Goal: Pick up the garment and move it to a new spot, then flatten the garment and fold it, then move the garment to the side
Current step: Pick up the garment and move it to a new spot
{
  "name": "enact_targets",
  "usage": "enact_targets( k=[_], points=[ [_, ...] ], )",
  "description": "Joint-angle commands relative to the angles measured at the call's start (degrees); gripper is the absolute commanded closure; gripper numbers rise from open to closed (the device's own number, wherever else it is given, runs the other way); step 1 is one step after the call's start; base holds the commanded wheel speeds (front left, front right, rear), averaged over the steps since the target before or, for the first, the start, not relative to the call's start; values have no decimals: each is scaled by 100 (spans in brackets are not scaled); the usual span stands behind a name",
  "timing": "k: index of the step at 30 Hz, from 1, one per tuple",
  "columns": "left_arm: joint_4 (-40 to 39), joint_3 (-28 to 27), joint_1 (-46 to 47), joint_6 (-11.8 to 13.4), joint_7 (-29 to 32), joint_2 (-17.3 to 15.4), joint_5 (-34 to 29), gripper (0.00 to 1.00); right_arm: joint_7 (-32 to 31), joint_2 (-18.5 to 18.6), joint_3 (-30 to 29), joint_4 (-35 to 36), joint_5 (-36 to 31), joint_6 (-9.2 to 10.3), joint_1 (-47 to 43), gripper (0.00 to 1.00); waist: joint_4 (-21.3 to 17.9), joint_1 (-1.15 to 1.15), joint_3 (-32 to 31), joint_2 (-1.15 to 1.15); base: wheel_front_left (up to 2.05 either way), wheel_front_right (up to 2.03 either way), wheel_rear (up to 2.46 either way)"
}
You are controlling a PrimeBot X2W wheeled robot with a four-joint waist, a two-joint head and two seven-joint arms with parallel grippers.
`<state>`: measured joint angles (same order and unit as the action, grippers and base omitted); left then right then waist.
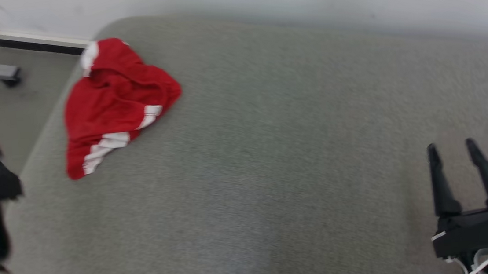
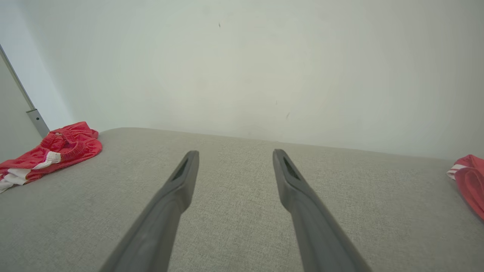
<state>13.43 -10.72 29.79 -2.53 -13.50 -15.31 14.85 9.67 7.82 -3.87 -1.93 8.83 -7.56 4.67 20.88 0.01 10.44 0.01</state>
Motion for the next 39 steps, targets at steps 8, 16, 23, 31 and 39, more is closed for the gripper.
enact_targets(
  k=[8,16,23,31,39],
  points=[
    [704,-87,1419,-106,279,-579,180,0,103,-32,-429,289,-91,13,135,0,-1528,-1,1465,-1,0,0,0],
    [1985,19,2292,-244,686,-907,319,0,148,-40,-535,417,-138,13,271,0,-1800,-1,1834,-1,0,0,0],
    [3447,38,2541,-306,1368,-1066,519,0,126,-11,-550,437,-157,13,351,0,-1864,-1,1933,-1,0,0,0],
    [4598,104,2569,-402,1991,-1063,800,0,87,-46,-551,459,-208,13,402,0,-1904,-1,1917,-1,0,0,0],
    [4859,335,2649,-476,1422,-1139,722,100,98,-63,-499,368,-193,13,423,0,-1923,-1,1778,-1,0,0,0]
  ],
)
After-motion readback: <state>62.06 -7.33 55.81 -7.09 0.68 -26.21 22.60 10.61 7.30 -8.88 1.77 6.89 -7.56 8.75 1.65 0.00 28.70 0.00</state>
